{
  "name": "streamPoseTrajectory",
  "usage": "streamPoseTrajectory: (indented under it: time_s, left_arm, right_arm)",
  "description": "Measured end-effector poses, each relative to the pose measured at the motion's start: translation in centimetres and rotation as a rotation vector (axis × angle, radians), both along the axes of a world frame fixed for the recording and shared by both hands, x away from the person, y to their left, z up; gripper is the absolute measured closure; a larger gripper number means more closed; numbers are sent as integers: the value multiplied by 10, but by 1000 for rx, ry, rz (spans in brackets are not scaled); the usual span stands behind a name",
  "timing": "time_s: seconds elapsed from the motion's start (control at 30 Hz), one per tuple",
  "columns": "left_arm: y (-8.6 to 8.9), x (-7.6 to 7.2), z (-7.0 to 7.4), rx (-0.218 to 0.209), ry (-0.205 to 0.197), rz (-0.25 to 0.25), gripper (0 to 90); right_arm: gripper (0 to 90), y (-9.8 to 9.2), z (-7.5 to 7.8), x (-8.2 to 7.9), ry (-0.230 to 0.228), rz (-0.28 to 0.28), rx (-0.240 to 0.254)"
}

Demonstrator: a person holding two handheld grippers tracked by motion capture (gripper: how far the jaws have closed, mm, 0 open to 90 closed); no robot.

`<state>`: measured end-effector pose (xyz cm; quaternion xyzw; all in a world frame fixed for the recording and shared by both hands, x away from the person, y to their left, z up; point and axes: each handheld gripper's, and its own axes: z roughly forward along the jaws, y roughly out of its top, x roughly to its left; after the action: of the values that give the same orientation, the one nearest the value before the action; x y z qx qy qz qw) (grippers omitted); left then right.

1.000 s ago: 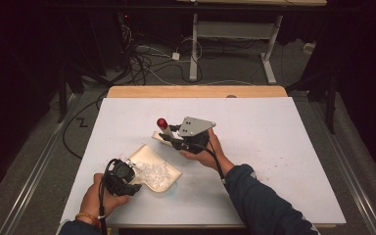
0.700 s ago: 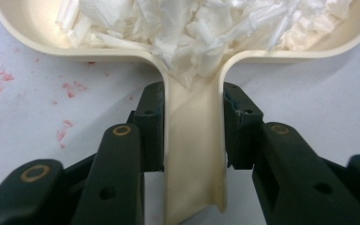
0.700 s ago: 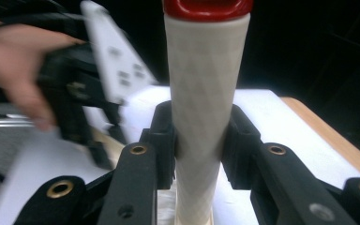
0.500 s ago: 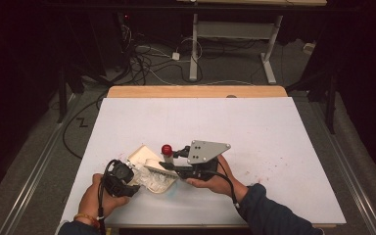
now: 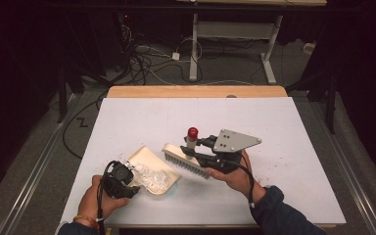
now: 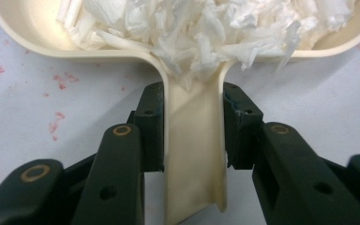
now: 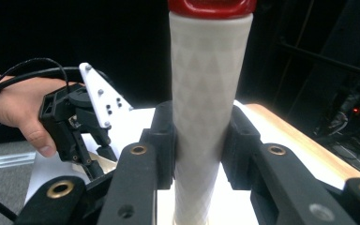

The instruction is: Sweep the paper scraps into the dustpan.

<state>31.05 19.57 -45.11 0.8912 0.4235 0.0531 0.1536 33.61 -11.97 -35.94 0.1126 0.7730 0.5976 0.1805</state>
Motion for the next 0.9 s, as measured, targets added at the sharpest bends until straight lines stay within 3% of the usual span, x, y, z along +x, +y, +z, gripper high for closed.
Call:
streamPoseTrajectory:
  time_s: [0.33, 0.57, 0.9]
  left_arm:
    - [4, 1, 0, -10, -10, 19, 618]
    - [5, 3, -1, -19, -12, 34, 617]
    - [7, 7, -2, -40, -19, 55, 617]
  right_arm:
    - [702, -48, 11, -3, 33, -43, 13]
    - [702, -81, 15, -13, 40, -76, -17]
    - [702, -138, 11, -28, 119, -101, -34]
